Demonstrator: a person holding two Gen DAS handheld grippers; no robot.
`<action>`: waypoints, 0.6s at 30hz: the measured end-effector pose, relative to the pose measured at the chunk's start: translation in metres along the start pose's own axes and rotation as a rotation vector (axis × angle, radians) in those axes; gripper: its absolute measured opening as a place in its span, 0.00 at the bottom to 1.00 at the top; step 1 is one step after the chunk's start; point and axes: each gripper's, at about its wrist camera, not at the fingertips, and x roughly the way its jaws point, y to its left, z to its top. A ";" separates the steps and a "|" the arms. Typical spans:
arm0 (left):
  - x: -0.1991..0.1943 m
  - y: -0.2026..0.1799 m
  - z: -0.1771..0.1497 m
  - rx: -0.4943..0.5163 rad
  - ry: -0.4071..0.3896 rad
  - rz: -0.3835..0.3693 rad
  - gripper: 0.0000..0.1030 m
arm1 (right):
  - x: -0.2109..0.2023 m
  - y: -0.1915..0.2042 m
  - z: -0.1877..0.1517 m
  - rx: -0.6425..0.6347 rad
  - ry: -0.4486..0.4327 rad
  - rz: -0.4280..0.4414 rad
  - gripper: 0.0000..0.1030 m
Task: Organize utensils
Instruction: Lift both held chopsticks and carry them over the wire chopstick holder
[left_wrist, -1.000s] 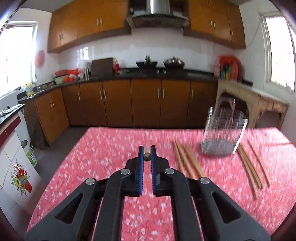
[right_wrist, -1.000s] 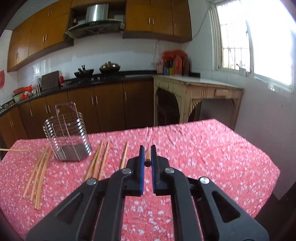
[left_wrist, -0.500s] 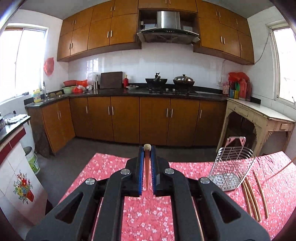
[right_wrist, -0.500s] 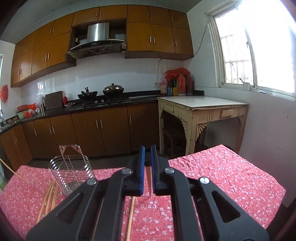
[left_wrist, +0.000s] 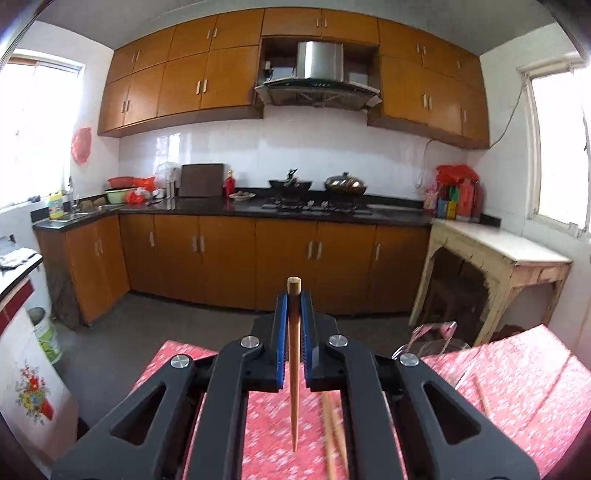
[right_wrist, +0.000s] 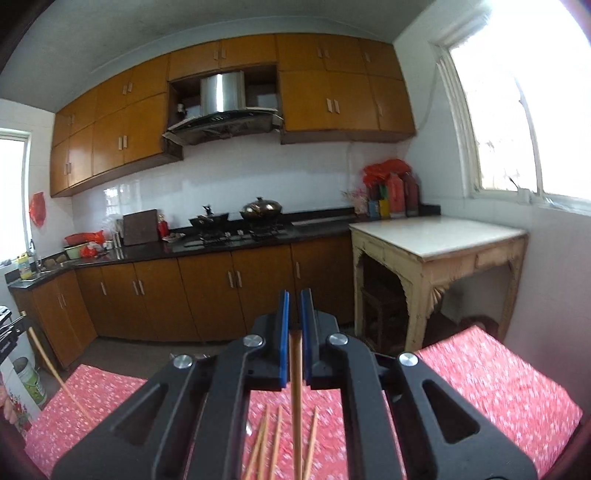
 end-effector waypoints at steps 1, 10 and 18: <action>0.000 -0.005 0.009 -0.009 -0.011 -0.017 0.07 | 0.002 0.006 0.008 -0.001 -0.010 0.012 0.07; 0.007 -0.053 0.070 -0.069 -0.111 -0.124 0.07 | 0.035 0.054 0.058 0.045 -0.104 0.104 0.07; 0.051 -0.080 0.062 -0.110 -0.090 -0.154 0.07 | 0.082 0.082 0.057 0.055 -0.097 0.144 0.07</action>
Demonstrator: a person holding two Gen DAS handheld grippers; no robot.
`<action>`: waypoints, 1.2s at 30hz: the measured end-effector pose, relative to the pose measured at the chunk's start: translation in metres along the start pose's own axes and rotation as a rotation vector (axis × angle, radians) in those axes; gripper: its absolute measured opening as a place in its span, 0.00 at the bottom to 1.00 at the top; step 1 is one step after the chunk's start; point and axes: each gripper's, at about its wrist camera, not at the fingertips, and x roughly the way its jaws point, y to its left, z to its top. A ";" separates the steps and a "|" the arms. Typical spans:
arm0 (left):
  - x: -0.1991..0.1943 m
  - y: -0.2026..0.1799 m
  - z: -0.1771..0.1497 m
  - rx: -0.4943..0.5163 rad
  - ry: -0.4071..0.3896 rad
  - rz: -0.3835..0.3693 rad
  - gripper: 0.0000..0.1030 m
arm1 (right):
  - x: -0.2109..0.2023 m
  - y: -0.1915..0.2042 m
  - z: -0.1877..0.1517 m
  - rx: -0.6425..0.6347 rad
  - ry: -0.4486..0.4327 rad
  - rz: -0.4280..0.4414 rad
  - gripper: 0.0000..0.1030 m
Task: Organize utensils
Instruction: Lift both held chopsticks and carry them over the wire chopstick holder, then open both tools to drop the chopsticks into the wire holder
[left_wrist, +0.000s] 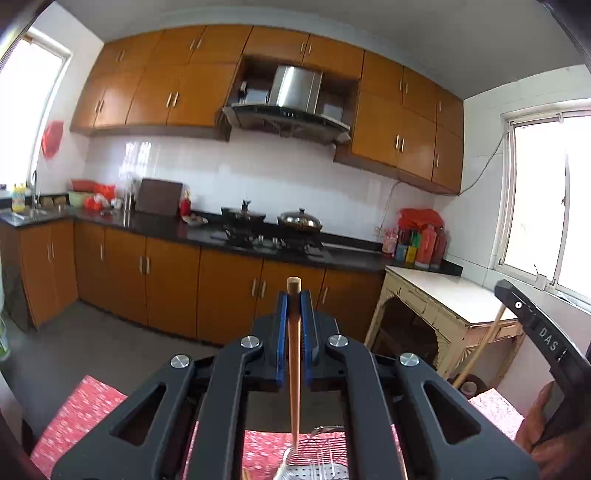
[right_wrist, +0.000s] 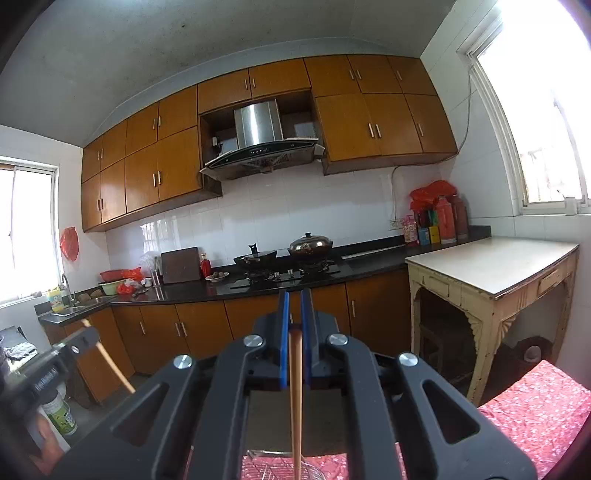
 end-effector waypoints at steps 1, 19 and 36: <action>0.008 0.000 -0.005 -0.010 0.016 -0.010 0.07 | 0.003 0.001 -0.003 -0.005 0.002 -0.003 0.07; 0.058 0.012 -0.055 0.017 0.203 0.047 0.08 | 0.060 -0.034 -0.076 0.004 0.208 -0.067 0.44; -0.028 0.089 -0.098 0.040 0.239 0.192 0.40 | -0.029 -0.120 -0.154 0.048 0.384 -0.275 0.50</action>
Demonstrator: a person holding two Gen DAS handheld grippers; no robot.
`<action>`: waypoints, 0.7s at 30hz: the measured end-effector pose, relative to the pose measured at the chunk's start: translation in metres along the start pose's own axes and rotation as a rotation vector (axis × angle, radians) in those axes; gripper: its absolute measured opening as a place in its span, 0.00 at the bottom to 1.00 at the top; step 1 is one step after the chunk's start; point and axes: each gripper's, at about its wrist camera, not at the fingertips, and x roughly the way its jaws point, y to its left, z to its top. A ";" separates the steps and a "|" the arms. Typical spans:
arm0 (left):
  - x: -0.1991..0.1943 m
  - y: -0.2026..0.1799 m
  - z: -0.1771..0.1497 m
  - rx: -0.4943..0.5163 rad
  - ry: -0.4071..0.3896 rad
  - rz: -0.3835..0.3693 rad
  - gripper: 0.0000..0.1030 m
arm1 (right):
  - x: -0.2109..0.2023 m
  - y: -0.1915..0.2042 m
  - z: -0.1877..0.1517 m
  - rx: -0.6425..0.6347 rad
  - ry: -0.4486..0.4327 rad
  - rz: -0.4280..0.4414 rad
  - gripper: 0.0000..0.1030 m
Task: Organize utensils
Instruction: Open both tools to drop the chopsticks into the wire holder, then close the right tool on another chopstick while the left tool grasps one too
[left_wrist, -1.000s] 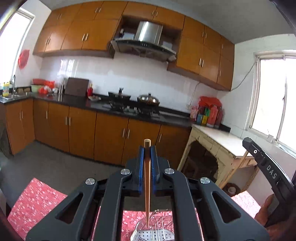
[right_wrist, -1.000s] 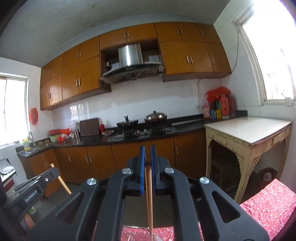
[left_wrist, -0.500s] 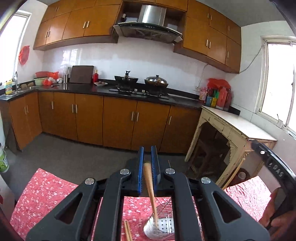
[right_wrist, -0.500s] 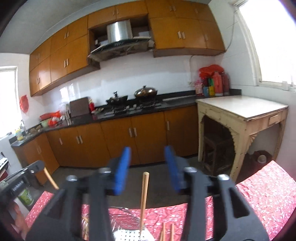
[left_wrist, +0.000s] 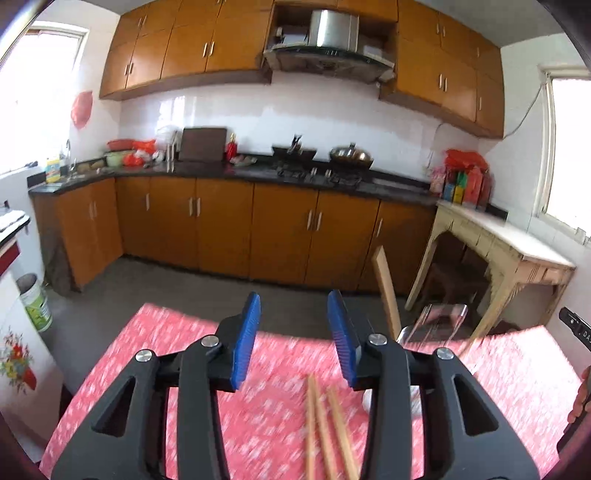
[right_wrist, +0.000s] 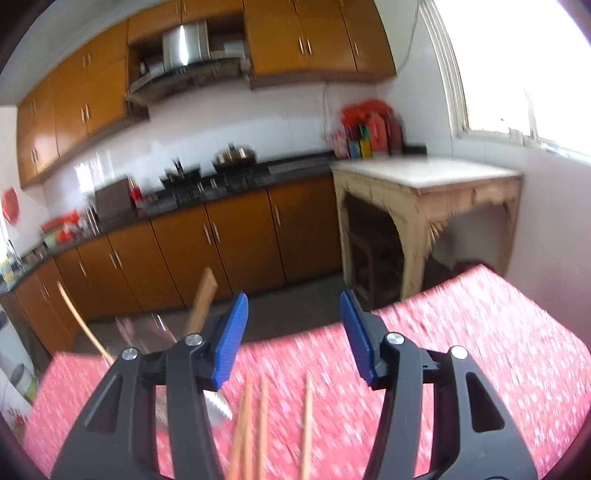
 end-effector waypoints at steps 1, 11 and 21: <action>0.000 0.003 -0.010 0.002 0.019 0.005 0.43 | 0.003 -0.003 -0.015 -0.003 0.034 -0.003 0.50; 0.010 0.010 -0.130 0.082 0.252 -0.006 0.49 | 0.027 0.005 -0.151 -0.099 0.367 0.029 0.36; 0.016 -0.009 -0.165 0.136 0.363 -0.069 0.49 | 0.035 0.009 -0.175 -0.140 0.402 -0.026 0.13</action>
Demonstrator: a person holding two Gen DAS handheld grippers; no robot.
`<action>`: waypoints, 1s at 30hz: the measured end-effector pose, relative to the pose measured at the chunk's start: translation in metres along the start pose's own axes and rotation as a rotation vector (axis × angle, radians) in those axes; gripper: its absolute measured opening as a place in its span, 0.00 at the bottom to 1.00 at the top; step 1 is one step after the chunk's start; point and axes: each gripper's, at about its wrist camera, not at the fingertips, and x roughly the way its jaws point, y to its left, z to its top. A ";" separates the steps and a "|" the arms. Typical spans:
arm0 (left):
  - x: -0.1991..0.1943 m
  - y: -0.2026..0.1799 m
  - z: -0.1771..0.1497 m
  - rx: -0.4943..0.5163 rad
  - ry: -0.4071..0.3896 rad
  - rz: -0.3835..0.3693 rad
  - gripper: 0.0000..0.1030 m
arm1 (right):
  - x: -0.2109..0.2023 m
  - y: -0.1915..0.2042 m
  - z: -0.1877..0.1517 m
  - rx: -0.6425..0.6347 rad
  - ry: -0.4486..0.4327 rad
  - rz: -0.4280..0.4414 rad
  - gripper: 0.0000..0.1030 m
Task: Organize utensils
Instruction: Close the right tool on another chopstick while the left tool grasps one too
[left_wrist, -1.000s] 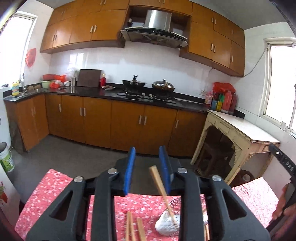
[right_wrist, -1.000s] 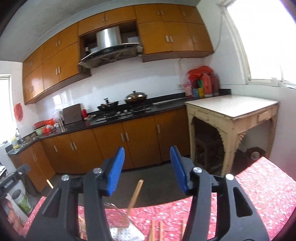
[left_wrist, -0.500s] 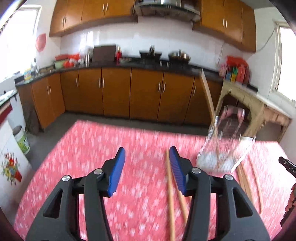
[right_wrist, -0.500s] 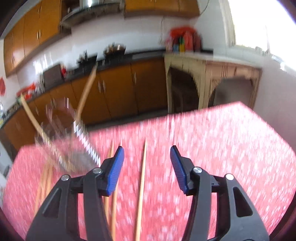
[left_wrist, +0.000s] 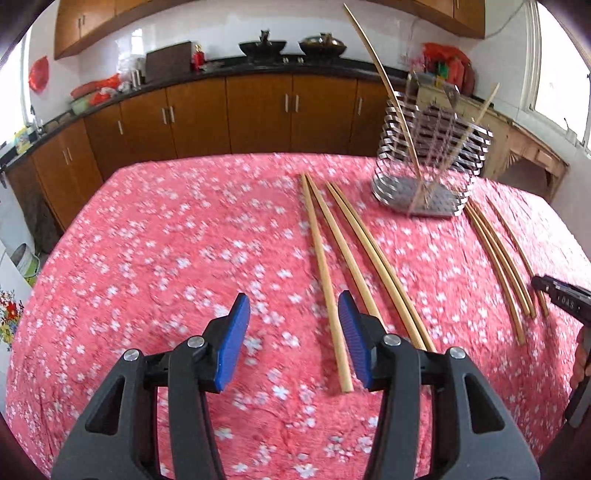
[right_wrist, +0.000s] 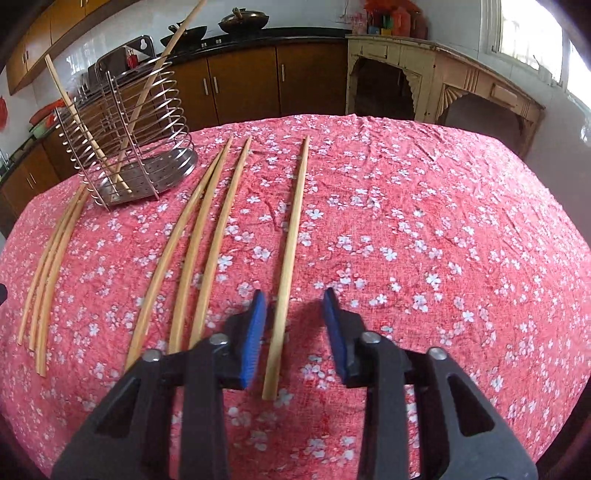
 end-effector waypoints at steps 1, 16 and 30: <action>0.003 -0.001 -0.001 -0.001 0.014 -0.003 0.49 | 0.001 -0.003 0.001 0.011 0.004 -0.004 0.08; 0.043 -0.019 0.010 0.038 0.113 0.057 0.07 | 0.022 -0.023 0.029 0.075 -0.001 -0.044 0.08; 0.059 0.035 0.035 -0.022 0.090 0.062 0.08 | 0.031 -0.062 0.043 0.147 -0.010 -0.034 0.10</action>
